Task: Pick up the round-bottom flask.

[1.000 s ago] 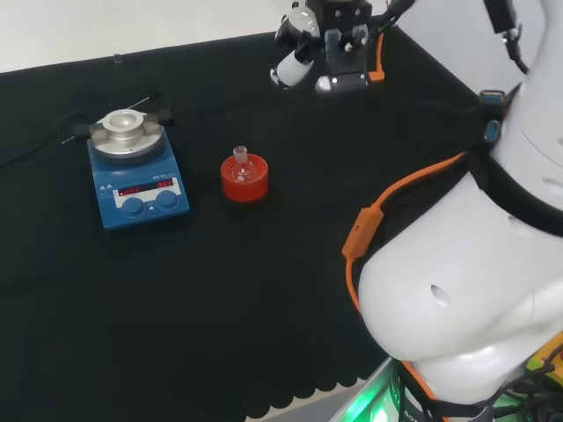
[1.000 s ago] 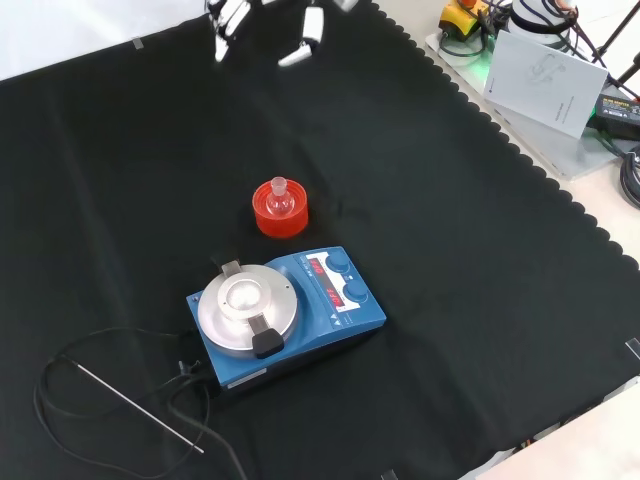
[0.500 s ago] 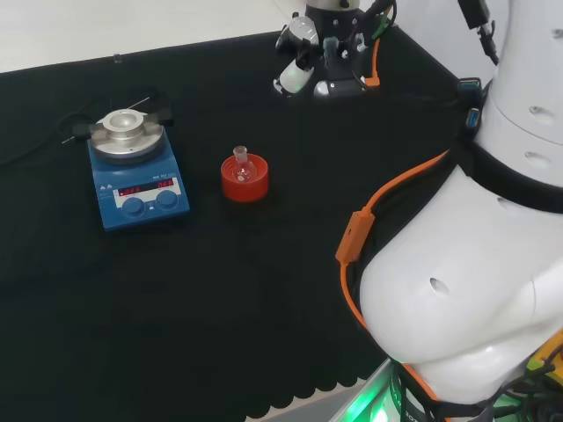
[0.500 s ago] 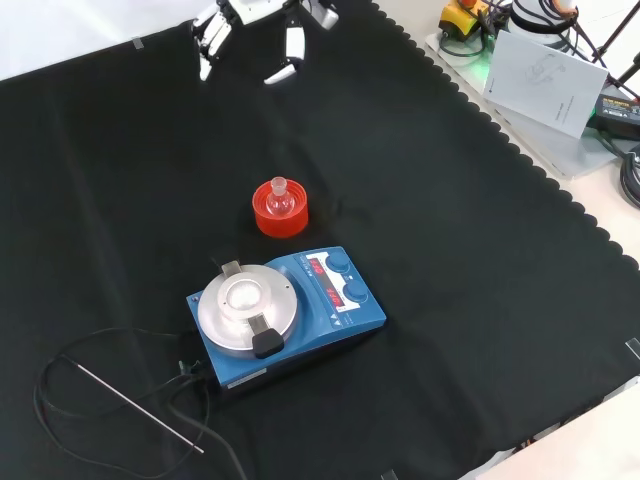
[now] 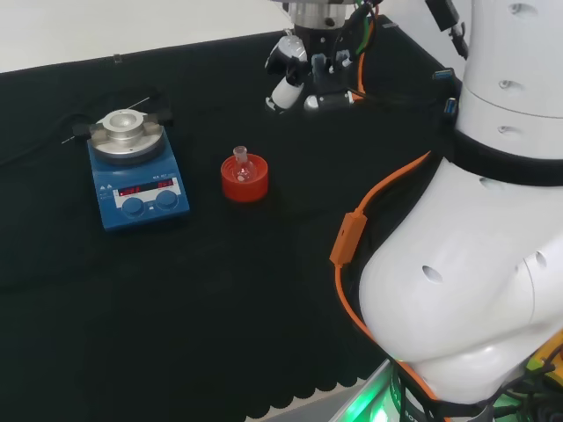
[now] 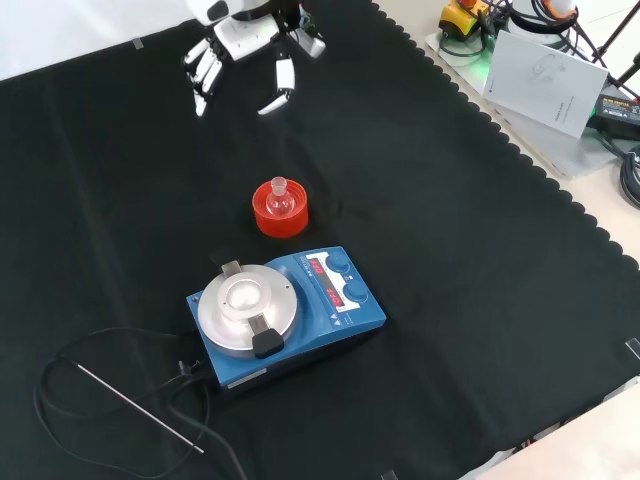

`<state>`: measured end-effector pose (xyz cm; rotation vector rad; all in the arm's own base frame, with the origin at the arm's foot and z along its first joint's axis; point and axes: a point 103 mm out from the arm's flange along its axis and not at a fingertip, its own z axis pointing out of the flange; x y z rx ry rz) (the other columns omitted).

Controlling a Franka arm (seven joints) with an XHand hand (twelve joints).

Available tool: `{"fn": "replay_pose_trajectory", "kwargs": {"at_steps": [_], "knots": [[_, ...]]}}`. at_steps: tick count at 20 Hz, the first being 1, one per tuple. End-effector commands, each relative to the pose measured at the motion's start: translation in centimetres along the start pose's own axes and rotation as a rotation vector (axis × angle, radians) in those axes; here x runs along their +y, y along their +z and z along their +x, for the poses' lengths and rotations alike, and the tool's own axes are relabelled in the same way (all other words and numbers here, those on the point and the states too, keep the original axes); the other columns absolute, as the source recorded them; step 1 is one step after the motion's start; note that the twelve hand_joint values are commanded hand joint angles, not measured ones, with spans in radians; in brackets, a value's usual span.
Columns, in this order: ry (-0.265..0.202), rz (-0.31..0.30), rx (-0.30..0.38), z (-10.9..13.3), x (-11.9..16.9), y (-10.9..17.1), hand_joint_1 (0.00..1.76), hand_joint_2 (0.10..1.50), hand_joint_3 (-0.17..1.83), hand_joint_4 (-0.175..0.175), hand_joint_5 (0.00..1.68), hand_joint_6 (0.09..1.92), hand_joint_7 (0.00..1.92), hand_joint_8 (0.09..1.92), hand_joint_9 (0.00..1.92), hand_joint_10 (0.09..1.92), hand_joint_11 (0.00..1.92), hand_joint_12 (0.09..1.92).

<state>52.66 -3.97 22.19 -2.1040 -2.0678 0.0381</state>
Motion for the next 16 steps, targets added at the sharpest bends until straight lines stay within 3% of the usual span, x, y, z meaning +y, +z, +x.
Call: {"fn": "replay_pose_trajectory", "kwargs": {"at_steps": [1, 9, 16], "knots": [[-0.033, 0.002, 0.000, 1.0, 0.4, 0.9, 0.98, 0.39, 1.12, -0.046, 0.63, 0.09, 0.48, 0.64, 0.59, 0.62, 0.24, 1.33], [-0.058, 0.027, 0.005, 1.7, 0.2, 2.5, 0.98, 0.39, 1.12, -0.041, 0.65, 0.11, 0.49, 0.64, 0.60, 0.62, 0.25, 1.32], [-0.114, 0.047, 0.014, 3.0, -0.2, 4.1, 0.99, 0.39, 1.13, -0.040, 0.66, 0.12, 0.49, 0.63, 0.61, 0.61, 0.25, 1.32]]}}
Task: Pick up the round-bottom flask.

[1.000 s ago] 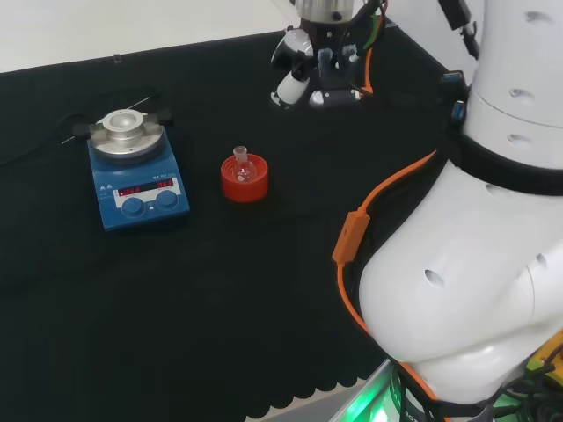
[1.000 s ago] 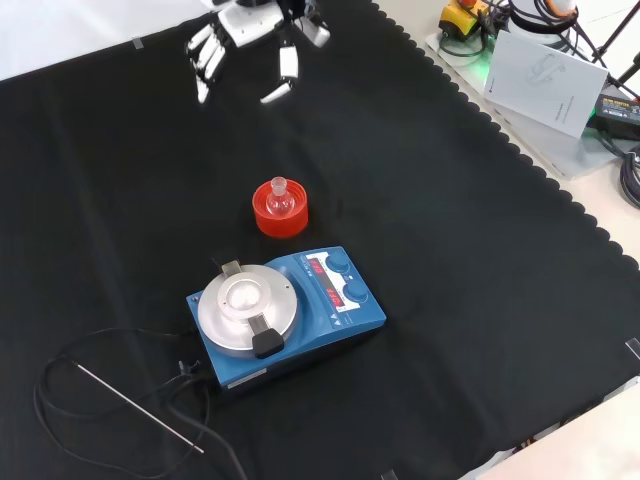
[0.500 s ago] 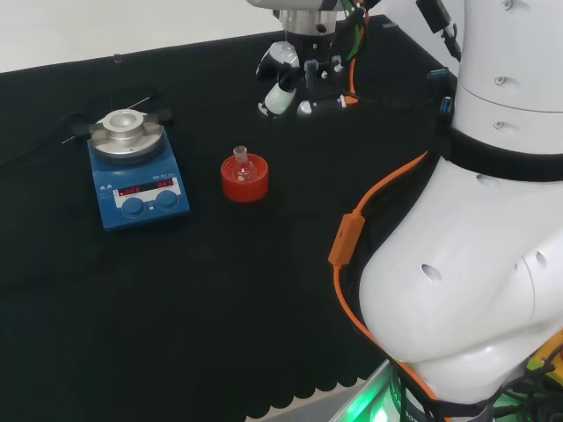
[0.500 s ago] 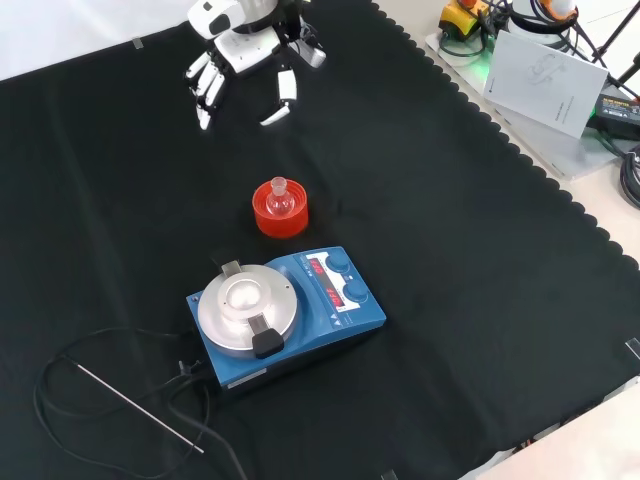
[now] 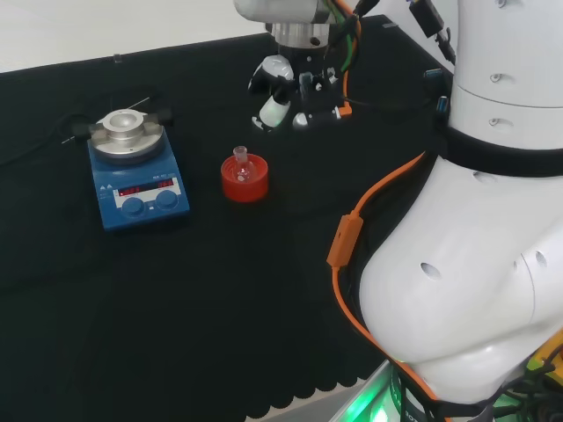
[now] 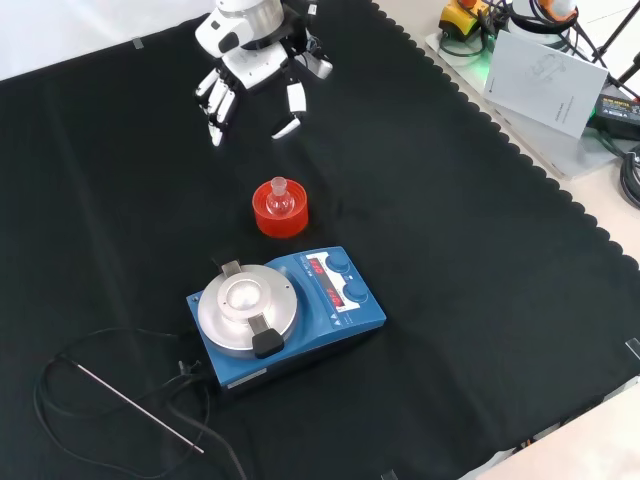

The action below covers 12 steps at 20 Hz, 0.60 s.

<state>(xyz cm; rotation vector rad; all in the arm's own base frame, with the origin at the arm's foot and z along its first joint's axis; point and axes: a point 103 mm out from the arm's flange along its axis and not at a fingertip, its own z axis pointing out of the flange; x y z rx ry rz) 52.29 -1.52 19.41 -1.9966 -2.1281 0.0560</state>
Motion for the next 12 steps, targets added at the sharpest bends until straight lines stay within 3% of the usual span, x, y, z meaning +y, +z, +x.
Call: {"fn": "replay_pose_trajectory", "kwargs": {"at_steps": [1, 7, 12], "knots": [[-0.043, 0.013, 0.007, 1.1, -0.2, 1.3, 0.99, 0.39, 1.13, -0.040, 0.66, 0.12, 0.49, 0.63, 0.61, 0.61, 0.25, 1.32], [-0.067, 0.017, 0.010, 1.9, -0.4, 2.9, 0.99, 0.38, 1.13, -0.040, 0.66, 0.13, 0.49, 0.62, 0.61, 0.60, 0.26, 1.32], [-0.068, 0.021, -0.029, 2.1, -0.5, 4.0, 1.00, 0.38, 1.13, -0.039, 0.66, 0.14, 0.49, 0.62, 0.61, 0.60, 0.26, 1.32]]}}
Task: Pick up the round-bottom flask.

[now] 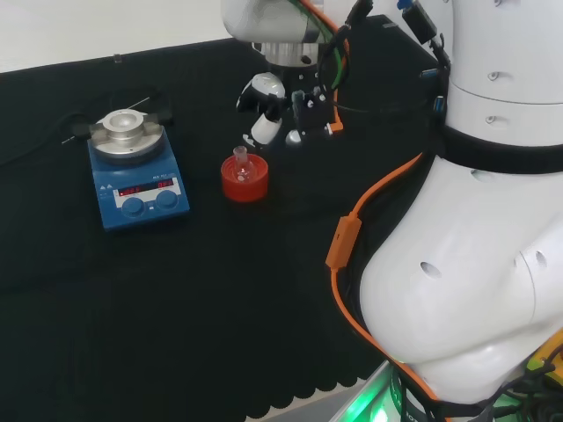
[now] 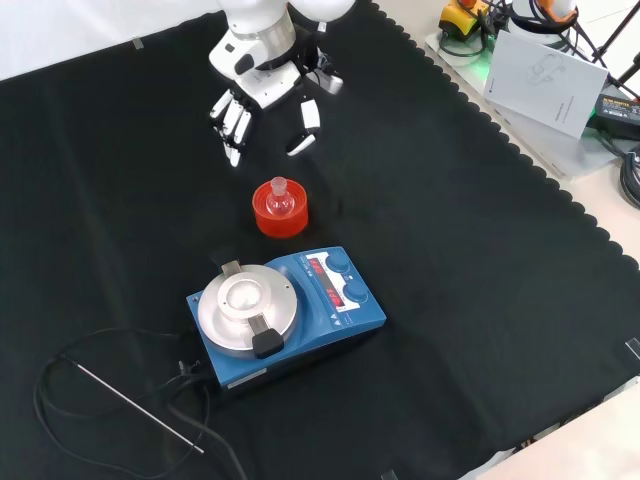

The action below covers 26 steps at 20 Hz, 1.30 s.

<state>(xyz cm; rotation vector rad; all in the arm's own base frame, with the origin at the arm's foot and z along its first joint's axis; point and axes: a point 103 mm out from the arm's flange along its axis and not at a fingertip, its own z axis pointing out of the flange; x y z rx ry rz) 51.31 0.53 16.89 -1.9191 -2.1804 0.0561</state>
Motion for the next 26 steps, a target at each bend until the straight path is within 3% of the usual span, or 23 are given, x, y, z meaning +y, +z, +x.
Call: {"fn": "replay_pose_trajectory", "kwargs": {"at_steps": [1, 16, 21, 26], "knots": [[-0.007, 0.009, -0.041, 0.4, -0.1, 1.3, 1.00, 0.38, 1.13, -0.039, 0.66, 0.15, 0.49, 0.62, 0.61, 0.60, 0.26, 1.32], [-0.003, 0.013, -0.074, 0.5, 0.3, 2.9, 1.02, 0.37, 1.13, -0.033, 0.70, 0.20, 0.49, 0.61, 0.61, 0.59, 0.26, 1.31], [-0.004, 0.009, -0.072, 0.4, 0.4, 3.1, 1.03, 0.37, 1.13, -0.031, 0.58, 0.56, 0.49, 0.61, 0.62, 0.59, 0.26, 1.31], [-0.009, 0.001, -0.068, 0.4, 1.0, 4.0, 1.03, 0.37, 1.13, -0.031, 0.56, 0.64, 0.49, 0.61, 0.62, 0.59, 0.26, 1.32]]}}
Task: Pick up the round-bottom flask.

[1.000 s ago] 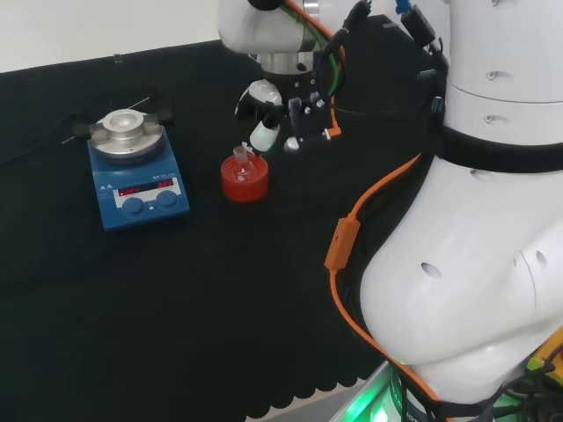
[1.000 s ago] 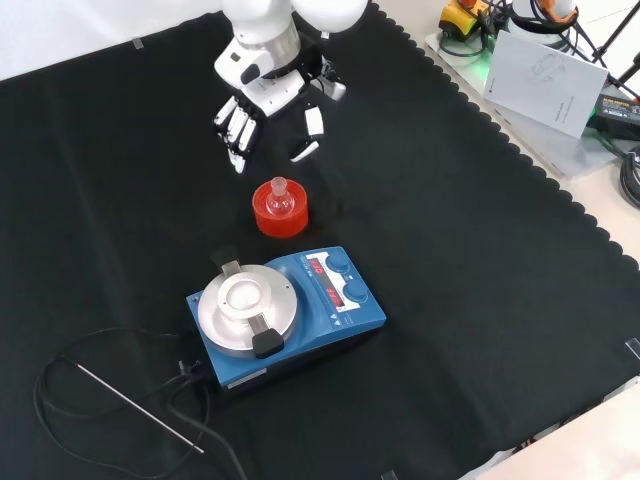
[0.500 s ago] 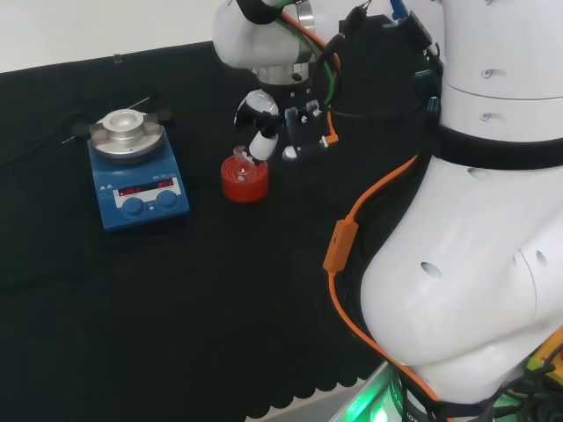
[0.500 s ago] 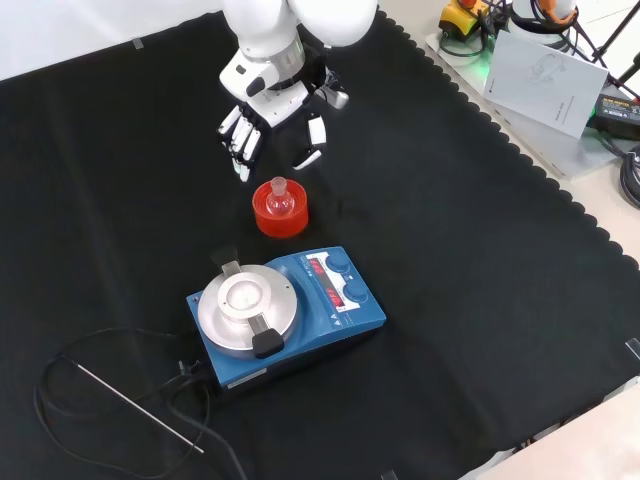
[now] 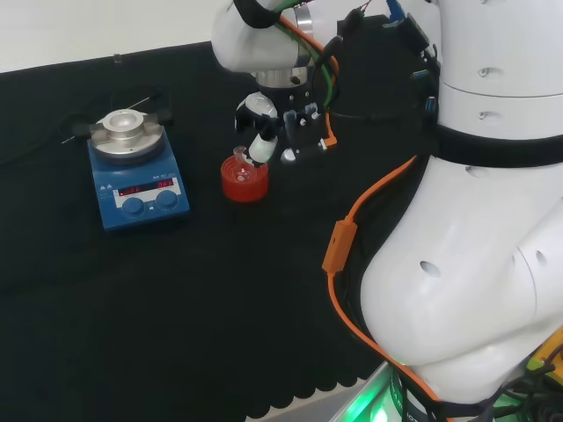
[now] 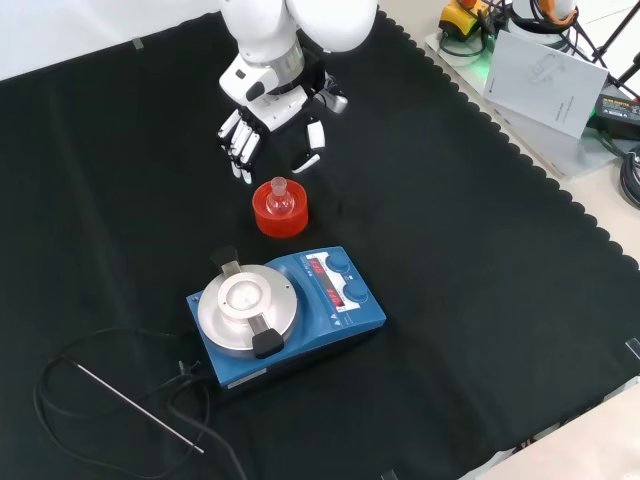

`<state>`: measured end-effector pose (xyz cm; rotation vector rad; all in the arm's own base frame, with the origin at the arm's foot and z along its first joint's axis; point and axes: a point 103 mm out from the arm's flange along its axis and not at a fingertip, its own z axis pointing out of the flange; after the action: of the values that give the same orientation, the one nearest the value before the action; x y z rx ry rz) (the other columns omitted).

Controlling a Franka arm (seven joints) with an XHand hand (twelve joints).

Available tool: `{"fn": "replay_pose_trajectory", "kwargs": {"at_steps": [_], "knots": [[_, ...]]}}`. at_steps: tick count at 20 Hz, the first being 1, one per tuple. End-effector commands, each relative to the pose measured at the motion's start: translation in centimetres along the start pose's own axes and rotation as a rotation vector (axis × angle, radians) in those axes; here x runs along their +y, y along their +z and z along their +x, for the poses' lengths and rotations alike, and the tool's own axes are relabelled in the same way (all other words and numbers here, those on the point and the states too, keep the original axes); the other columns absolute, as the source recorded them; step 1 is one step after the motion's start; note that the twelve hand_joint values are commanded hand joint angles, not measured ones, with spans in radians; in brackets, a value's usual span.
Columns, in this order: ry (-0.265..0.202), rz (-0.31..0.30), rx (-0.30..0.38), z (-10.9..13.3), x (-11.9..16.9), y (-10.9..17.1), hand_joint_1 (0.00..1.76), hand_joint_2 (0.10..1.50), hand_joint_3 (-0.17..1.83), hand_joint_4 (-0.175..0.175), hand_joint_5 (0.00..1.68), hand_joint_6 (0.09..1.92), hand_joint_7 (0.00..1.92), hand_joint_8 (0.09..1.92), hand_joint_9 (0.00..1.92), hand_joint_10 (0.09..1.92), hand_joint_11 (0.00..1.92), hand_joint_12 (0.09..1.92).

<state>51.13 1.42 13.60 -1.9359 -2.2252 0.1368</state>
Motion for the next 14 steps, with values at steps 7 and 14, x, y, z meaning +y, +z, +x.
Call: {"fn": "replay_pose_trajectory", "kwargs": {"at_steps": [7, 14], "knots": [[-0.009, -0.009, -0.001, 0.21, 0.60, 0.83, 1.03, 0.37, 1.14, -0.031, 0.56, 0.66, 0.49, 0.61, 0.61, 0.59, 0.27, 1.31], [-0.019, -0.016, 0.002, 0.68, 1.06, 1.22, 1.04, 0.37, 1.14, -0.032, 0.56, 0.69, 0.49, 0.61, 0.61, 0.59, 0.27, 1.31]]}}
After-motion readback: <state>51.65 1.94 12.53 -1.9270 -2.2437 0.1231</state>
